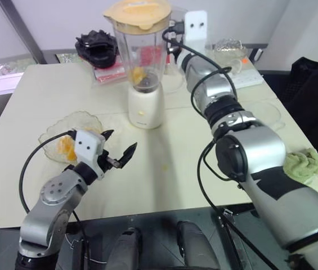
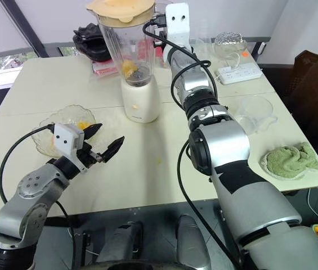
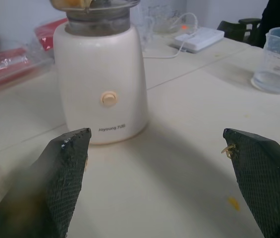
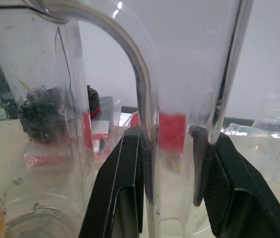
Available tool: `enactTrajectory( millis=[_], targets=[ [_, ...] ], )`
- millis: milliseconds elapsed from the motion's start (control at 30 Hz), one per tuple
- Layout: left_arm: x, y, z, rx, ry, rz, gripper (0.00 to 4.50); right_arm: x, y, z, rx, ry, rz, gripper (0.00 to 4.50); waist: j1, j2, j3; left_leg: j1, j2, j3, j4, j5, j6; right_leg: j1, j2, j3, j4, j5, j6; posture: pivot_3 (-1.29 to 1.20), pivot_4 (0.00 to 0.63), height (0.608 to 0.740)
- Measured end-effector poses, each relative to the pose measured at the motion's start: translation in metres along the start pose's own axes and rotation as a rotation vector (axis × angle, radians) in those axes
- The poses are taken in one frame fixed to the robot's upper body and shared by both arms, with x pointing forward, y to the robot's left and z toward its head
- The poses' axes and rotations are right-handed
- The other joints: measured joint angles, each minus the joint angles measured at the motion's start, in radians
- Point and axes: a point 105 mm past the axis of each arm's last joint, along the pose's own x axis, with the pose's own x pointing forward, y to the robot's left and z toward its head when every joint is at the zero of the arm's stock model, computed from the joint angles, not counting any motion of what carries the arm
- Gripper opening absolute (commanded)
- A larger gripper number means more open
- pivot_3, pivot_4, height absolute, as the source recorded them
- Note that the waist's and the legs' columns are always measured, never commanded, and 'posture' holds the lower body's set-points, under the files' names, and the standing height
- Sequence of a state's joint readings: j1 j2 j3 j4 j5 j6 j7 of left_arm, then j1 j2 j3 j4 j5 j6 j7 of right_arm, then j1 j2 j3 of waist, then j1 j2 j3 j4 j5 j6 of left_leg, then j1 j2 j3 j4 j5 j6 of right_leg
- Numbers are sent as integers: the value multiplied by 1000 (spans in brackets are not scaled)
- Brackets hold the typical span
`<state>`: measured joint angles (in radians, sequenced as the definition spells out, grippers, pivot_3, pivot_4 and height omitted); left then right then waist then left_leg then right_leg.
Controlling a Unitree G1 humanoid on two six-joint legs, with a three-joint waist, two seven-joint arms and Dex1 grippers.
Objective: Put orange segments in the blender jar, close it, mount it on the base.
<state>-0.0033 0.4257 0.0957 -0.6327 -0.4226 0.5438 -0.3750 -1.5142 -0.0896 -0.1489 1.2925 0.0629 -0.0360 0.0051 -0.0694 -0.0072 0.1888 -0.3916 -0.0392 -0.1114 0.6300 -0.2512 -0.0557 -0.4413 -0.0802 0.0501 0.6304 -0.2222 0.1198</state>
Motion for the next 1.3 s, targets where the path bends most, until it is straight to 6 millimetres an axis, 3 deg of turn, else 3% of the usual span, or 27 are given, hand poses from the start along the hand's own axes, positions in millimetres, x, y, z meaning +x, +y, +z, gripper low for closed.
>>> enactTrajectory(
  millis=[533,1300],
  targets=[
    [-2,0,-2,-3,16,23,4484,-1,12,-4,54,-42,12,1375,-1,0,0,0,0,0,0,0,0,0,0,0,0,0,0,0,150,740],
    [-1,-10,-3,-8,19,-2,4484,-3,-1,-3,26,-67,-64,1375,-1,0,0,0,0,0,0,0,0,0,0,0,0,0,0,0,150,740]
  ],
)
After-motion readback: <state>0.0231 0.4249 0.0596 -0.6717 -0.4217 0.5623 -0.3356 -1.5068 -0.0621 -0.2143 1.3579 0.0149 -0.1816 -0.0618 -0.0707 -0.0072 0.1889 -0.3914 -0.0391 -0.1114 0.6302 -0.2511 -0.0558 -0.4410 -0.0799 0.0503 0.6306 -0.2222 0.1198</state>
